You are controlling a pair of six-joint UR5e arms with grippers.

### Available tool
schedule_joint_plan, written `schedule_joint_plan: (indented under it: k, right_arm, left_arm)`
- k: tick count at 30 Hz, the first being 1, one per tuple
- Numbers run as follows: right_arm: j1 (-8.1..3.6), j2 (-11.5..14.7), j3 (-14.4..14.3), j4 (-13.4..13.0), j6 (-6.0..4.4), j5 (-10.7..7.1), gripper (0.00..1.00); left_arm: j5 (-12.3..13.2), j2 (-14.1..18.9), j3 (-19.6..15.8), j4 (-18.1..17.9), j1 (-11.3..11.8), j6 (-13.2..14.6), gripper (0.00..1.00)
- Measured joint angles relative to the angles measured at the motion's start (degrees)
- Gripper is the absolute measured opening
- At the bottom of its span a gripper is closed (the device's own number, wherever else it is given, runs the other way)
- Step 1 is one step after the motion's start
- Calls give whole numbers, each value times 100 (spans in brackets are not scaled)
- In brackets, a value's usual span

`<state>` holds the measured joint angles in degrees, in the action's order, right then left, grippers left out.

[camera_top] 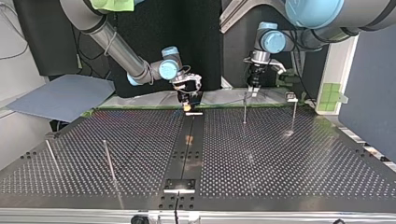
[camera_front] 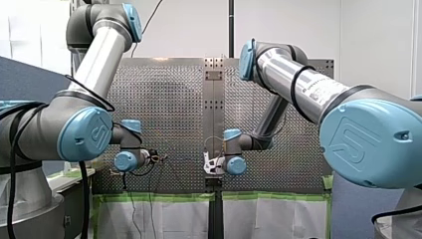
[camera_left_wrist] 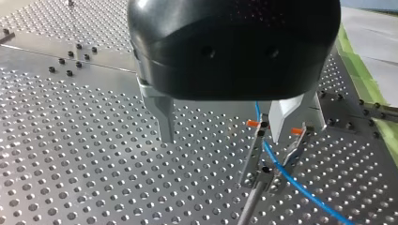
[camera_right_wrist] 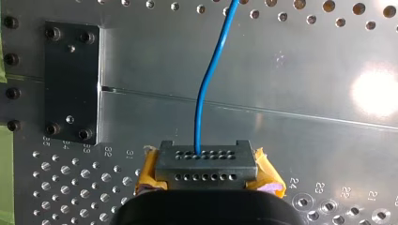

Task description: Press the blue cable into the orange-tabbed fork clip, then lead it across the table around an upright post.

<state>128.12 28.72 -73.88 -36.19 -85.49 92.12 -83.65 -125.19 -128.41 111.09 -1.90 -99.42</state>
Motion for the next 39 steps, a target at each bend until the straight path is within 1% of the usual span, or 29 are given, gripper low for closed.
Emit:
schedule_joint_plan:
  k: [5, 15, 26, 39]
  right_arm:
    - [0, 0, 1, -3, -10, 0, 0]
    - [-1, 0, 1, -12, -25, 0, 0]
    - [-6, -1, 1, -12, -44, 0, 0]
    - [-10, 1, 7, -14, -48, 0, 0]
  left_arm:
    - [-129, 0, -113, -6, -31, 2, 100]
    - [-227, -35, -147, -60, -94, -56, 100]
    - [-257, -465, 40, -99, -118, -47, 100]
    - [-261, -508, 60, -121, -128, -27, 100]
